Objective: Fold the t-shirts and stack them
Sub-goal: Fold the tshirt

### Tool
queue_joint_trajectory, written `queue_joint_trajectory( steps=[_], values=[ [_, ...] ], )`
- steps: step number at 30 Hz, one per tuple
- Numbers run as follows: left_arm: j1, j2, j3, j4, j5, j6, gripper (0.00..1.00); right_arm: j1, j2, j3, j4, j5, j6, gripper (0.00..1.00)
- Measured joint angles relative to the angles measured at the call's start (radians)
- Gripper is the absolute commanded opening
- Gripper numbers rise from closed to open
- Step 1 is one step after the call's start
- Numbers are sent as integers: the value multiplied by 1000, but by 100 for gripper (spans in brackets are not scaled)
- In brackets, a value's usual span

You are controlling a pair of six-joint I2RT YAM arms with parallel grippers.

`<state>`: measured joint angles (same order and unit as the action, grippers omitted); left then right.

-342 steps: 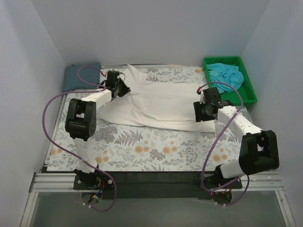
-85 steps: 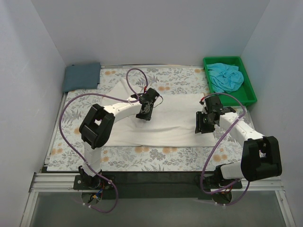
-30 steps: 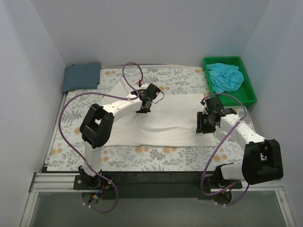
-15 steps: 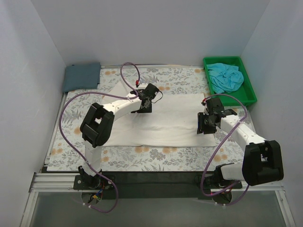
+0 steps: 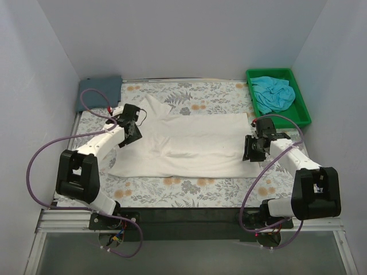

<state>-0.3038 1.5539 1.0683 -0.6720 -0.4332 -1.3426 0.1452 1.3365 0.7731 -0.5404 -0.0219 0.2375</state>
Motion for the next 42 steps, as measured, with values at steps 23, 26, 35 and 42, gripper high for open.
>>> queue_joint_trajectory(
  steps=[23, 26, 35, 42],
  values=[
    [355, -235, -241, 14, 260, -9, 64, -257, -27, -140, 69, -132, 56, 38],
    [311, -231, -172, 87, 315, 56, 64, -257, -27, -137, 63, -131, 43, 39],
    [117, 22, 11, 253, 439, 271, 42, -258, -27, -134, 43, -127, 21, 38],
    [79, 215, 122, 268, 440, 314, 38, -258, -27, -133, 42, -127, 20, 39]
  ],
)
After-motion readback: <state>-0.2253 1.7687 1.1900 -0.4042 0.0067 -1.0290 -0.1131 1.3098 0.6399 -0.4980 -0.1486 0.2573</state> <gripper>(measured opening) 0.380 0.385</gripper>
